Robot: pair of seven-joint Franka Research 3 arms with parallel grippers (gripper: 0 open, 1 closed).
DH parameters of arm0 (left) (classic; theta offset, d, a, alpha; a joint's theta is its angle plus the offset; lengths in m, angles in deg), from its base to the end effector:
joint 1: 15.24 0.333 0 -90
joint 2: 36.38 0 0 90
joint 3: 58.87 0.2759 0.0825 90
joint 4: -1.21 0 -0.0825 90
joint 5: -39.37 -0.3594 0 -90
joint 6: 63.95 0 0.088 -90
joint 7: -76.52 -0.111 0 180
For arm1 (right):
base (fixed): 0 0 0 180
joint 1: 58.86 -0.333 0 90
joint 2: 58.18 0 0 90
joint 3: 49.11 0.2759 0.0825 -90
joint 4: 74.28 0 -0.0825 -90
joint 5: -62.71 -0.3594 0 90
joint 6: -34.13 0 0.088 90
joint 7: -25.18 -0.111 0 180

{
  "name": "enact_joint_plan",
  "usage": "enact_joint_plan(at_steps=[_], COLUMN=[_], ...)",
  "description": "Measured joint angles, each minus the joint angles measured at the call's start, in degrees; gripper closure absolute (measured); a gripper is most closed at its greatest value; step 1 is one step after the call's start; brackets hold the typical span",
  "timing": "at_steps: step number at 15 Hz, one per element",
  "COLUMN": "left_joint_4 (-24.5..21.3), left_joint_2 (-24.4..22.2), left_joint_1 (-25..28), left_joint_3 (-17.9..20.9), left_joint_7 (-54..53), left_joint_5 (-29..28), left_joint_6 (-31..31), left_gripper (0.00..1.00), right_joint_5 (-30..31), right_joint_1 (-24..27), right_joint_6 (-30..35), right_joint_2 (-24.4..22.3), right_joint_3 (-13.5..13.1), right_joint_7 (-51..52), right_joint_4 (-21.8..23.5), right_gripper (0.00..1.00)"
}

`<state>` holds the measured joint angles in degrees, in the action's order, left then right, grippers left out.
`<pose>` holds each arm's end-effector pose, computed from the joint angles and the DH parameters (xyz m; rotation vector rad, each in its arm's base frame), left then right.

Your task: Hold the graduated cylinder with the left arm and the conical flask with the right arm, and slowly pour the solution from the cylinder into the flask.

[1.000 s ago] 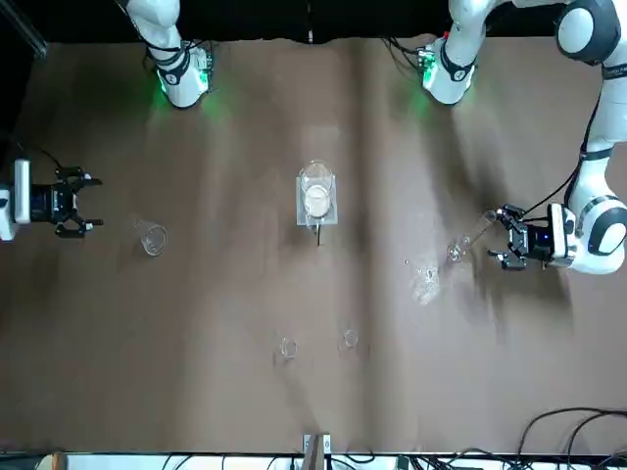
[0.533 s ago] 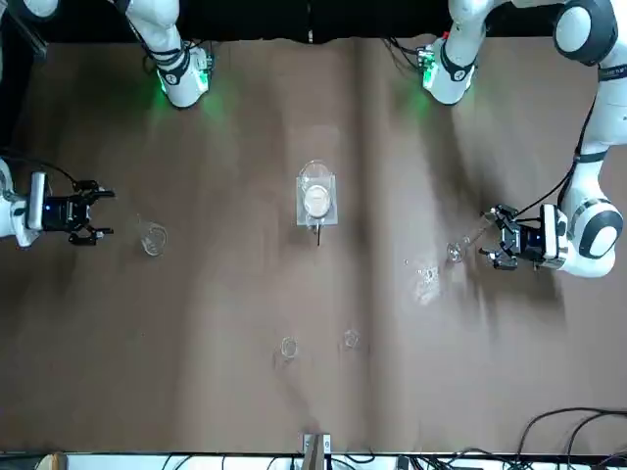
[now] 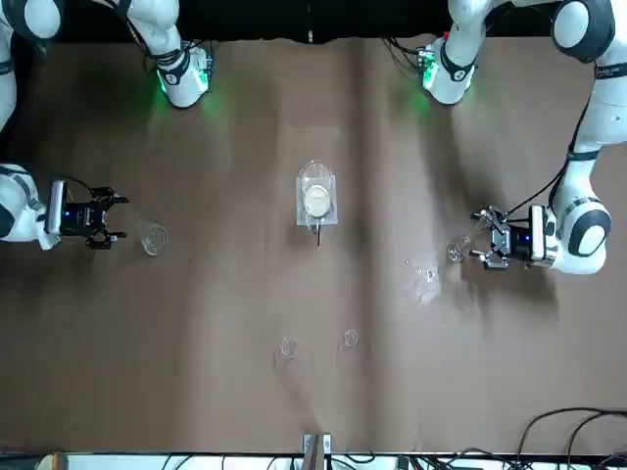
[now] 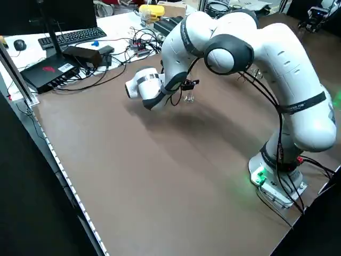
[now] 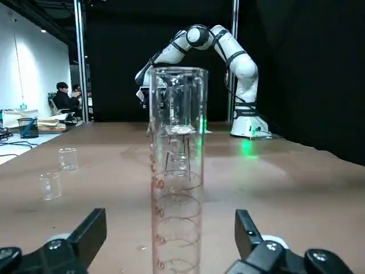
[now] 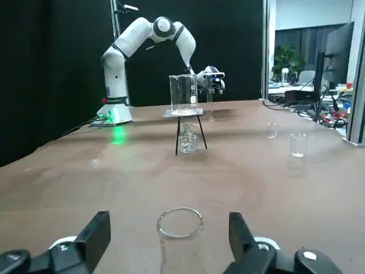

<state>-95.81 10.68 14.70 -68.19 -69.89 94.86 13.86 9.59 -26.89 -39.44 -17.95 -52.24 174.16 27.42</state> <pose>0.5239 0.0886 0.1423 1.1023 -1.3446 1.0359 0.4675 -0.1995 0.1647 -1.2785 -1.3394 -1.0387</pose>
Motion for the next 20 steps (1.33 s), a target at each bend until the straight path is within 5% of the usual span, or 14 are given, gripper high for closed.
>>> enact_joint_plan(at_steps=[2,5,8,14,20], left_joint_4=[-1.3,-2.0,-2.3,-2.4,-2.5], left_joint_2=[-0.6,-1.5,-2.4,-2.5,-2.5], left_joint_1=[-0.2,-0.2,-0.1,0.1,0.3], left_joint_3=[-0.1,-0.1,-0.1,0.2,0.6], left_joint_7=[0.0,0.0,0.0,0.0,0.0], left_joint_5=[0.0,0.0,0.0,0.0,0.0], left_joint_6=[0.1,0.5,0.8,1.0,1.0], left_gripper=[0.03,0.32,0.42,0.43,0.6], right_joint_5=[-0.4,-0.5,-0.8,-1.1,-1.3], right_joint_1=[0.0,0.0,0.0,-0.7,-1.1], right_joint_6=[-0.2,-0.7,-1.7,-2.9,-3.3], right_joint_2=[1.0,1.7,1.9,2.0,2.0], right_joint_3=[0.2,0.2,0.3,0.9,1.0], right_joint_7=[2.7,5.0,6.3,6.4,6.4], right_joint_4=[0.2,0.7,1.5,1.8,1.8], right_gripper=[0.08,0.09,0.12,0.17,0.26])
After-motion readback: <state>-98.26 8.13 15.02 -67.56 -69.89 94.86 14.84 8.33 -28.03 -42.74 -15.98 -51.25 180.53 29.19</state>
